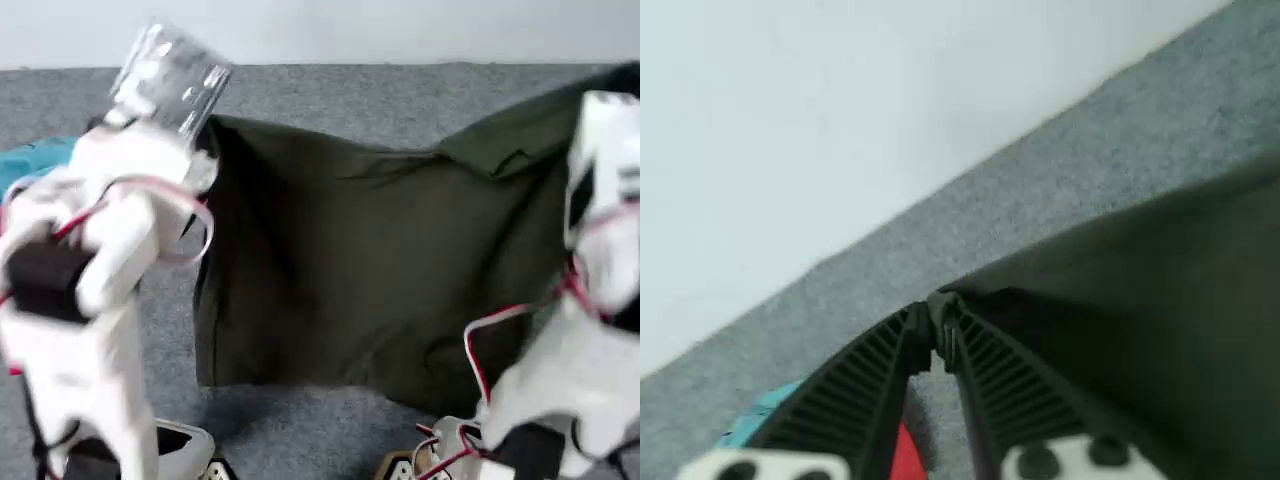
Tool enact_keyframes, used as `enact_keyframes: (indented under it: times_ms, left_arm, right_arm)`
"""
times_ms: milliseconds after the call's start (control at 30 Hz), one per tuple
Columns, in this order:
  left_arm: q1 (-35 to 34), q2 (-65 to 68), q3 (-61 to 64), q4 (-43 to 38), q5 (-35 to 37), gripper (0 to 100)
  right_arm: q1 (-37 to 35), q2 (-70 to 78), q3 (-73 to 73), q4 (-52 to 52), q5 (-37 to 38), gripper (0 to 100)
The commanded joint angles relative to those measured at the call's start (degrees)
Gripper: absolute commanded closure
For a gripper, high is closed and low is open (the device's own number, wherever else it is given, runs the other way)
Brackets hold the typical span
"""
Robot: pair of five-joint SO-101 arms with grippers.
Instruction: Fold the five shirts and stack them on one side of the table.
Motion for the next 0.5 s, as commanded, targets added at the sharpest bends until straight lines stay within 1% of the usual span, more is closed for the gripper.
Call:
enact_keyframes:
  times_ms: [0,167,267,367,467]
  left_arm:
    - [-1.49,4.13,5.23,-8.44,-0.44,99]
    - [-4.31,12.4,13.14,-24.0,-0.35,99]
    - [-5.89,18.64,14.2,-31.38,-0.18,99]
    - [-7.03,23.38,12.97,-36.75,-0.09,99]
    - [-7.82,27.43,7.78,-38.07,0.0,99]
  right_arm:
    - [-3.12,5.49,1.85,-5.58,-0.44,99.0]
    - [-5.76,14.81,2.2,-12.18,-0.44,99.0]
    - [-6.73,19.56,2.2,-17.36,-0.44,99.0]
    - [-7.78,23.16,2.2,-23.6,-0.44,99.0]
    - [-8.75,25.1,2.11,-27.47,-0.35,99.0]
